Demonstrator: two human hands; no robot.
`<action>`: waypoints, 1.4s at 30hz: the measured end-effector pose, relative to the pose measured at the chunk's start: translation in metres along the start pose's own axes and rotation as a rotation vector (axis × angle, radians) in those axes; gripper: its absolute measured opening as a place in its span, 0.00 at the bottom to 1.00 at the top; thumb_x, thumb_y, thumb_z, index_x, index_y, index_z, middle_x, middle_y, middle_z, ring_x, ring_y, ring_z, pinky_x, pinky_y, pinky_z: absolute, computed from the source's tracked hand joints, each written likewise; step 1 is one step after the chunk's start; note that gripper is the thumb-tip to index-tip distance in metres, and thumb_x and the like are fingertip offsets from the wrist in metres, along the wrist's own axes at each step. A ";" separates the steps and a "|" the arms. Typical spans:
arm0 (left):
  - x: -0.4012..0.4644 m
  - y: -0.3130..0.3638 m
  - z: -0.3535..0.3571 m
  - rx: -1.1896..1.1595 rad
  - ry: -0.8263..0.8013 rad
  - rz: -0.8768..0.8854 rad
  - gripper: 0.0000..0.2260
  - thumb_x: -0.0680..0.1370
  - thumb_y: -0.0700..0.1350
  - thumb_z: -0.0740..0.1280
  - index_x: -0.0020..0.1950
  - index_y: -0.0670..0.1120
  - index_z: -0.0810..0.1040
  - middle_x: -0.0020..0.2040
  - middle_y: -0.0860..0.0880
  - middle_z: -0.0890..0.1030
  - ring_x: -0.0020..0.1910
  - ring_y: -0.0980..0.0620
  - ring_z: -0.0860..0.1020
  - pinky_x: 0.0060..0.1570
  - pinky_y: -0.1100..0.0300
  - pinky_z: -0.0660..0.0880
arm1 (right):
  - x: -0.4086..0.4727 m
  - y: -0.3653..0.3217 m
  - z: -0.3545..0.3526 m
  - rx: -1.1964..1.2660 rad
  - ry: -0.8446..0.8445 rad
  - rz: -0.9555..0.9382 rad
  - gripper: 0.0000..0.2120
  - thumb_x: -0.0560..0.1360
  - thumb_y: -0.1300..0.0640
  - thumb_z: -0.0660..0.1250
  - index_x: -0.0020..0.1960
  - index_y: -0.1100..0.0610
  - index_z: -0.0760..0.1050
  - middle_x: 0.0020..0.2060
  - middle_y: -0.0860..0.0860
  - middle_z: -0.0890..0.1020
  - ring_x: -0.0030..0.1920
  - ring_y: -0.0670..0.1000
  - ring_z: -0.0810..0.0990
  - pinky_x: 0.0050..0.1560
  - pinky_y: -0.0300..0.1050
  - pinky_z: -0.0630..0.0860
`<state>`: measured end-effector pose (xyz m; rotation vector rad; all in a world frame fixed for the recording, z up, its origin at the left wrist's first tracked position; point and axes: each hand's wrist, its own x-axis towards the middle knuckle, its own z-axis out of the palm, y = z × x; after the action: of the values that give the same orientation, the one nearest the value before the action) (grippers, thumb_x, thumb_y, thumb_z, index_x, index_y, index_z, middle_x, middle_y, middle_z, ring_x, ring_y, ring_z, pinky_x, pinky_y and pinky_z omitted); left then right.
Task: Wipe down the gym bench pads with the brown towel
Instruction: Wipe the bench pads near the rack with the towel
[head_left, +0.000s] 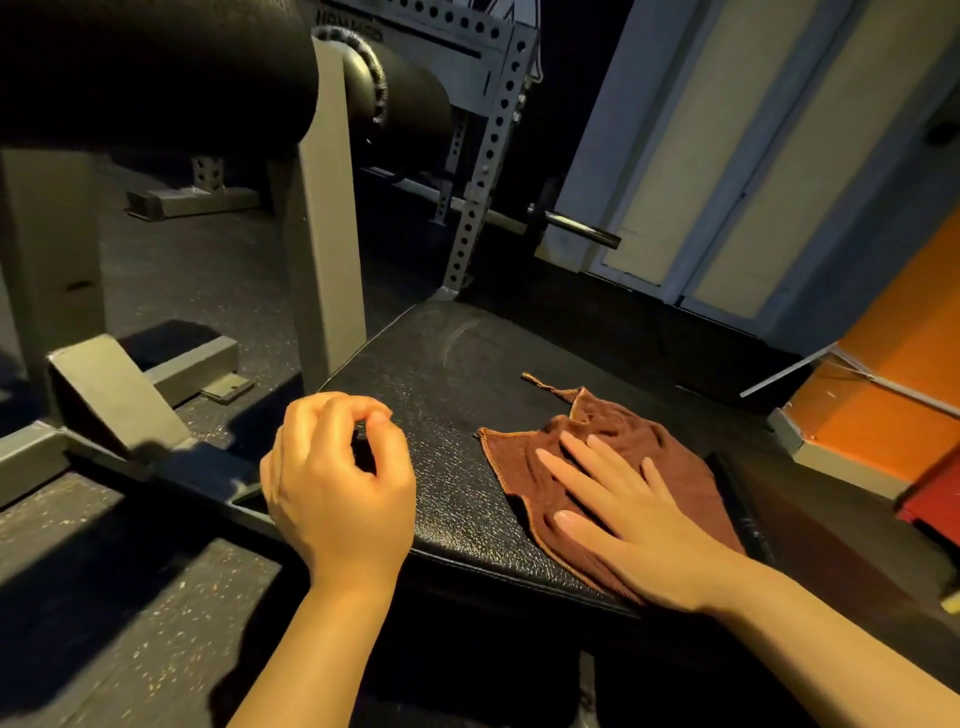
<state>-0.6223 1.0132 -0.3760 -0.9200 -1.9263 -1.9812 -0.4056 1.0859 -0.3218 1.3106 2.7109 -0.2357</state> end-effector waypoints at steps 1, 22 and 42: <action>0.000 0.002 0.000 -0.007 0.006 -0.001 0.12 0.76 0.49 0.59 0.42 0.46 0.80 0.46 0.49 0.79 0.46 0.53 0.74 0.51 0.55 0.64 | 0.008 -0.011 0.000 -0.006 0.003 -0.010 0.30 0.65 0.21 0.32 0.67 0.21 0.39 0.73 0.31 0.33 0.74 0.38 0.29 0.75 0.59 0.31; 0.003 -0.002 0.003 -0.028 0.003 0.051 0.09 0.75 0.48 0.61 0.40 0.50 0.79 0.45 0.55 0.76 0.45 0.54 0.74 0.45 0.39 0.74 | 0.266 -0.060 -0.039 0.155 0.219 0.311 0.31 0.82 0.40 0.44 0.80 0.54 0.54 0.78 0.54 0.58 0.77 0.58 0.57 0.75 0.65 0.50; 0.003 -0.007 0.002 -0.065 0.019 0.067 0.10 0.75 0.47 0.60 0.40 0.46 0.80 0.44 0.51 0.79 0.44 0.50 0.76 0.46 0.59 0.61 | 0.167 -0.031 -0.016 0.002 0.244 0.218 0.23 0.85 0.52 0.47 0.79 0.52 0.56 0.78 0.51 0.58 0.78 0.53 0.55 0.74 0.65 0.53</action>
<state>-0.6281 1.0165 -0.3806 -0.9644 -1.8065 -2.0182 -0.5338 1.1974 -0.3331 1.7228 2.7239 -0.0595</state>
